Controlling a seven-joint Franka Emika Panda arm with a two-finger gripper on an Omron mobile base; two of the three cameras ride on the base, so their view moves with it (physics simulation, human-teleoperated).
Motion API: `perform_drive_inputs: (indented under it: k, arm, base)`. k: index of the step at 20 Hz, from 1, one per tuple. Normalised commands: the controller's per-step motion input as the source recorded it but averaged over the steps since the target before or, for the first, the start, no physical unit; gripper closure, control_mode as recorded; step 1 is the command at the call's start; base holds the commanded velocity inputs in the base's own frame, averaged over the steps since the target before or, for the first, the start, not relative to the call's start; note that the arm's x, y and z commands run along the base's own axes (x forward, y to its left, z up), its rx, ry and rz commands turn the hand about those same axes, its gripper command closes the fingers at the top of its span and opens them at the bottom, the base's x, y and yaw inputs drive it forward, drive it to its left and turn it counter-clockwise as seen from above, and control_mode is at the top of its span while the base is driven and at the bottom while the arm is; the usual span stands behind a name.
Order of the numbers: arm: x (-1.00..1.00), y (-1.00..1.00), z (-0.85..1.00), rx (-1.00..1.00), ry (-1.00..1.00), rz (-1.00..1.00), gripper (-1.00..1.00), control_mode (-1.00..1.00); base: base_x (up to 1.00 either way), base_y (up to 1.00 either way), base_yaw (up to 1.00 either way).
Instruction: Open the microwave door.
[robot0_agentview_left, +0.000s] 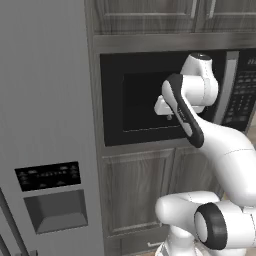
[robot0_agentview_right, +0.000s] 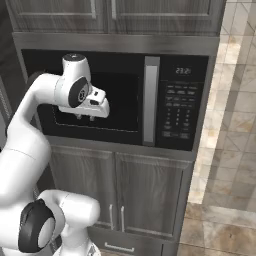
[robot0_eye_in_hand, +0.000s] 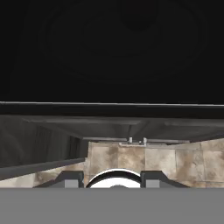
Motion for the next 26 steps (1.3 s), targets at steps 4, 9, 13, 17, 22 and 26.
perform_drive_inputs:
  k: [4, 9, 13, 17, 22, 26]
  arm:
    - [-0.21, 0.0, 0.0, 0.0, 0.0, 0.0, -1.0, -1.0]
    - [-0.45, -0.01, 0.0, 0.0, -0.03, 0.0, -1.0, -1.0]
    - [-0.22, -0.02, 0.0, 0.0, -0.03, 0.0, -1.0, 1.0]
    - [0.0, 0.0, 0.0, 0.0, 0.0, 0.0, -1.0, 1.0]
    - [0.0, 0.0, 0.0, 0.0, 0.0, 0.0, -1.0, 1.0]
    - [0.0, 0.0, 0.0, 0.0, 0.0, 0.0, -1.0, 1.0]
  base:
    - [0.0, 0.0, 0.0]
    - [0.0, 0.0, 0.0]
    - [-0.62, -0.2, 0.0]
    - [-0.45, -0.57, -0.02]
    - [-0.08, -0.66, -0.02]
    - [0.0, -0.6, 0.0]
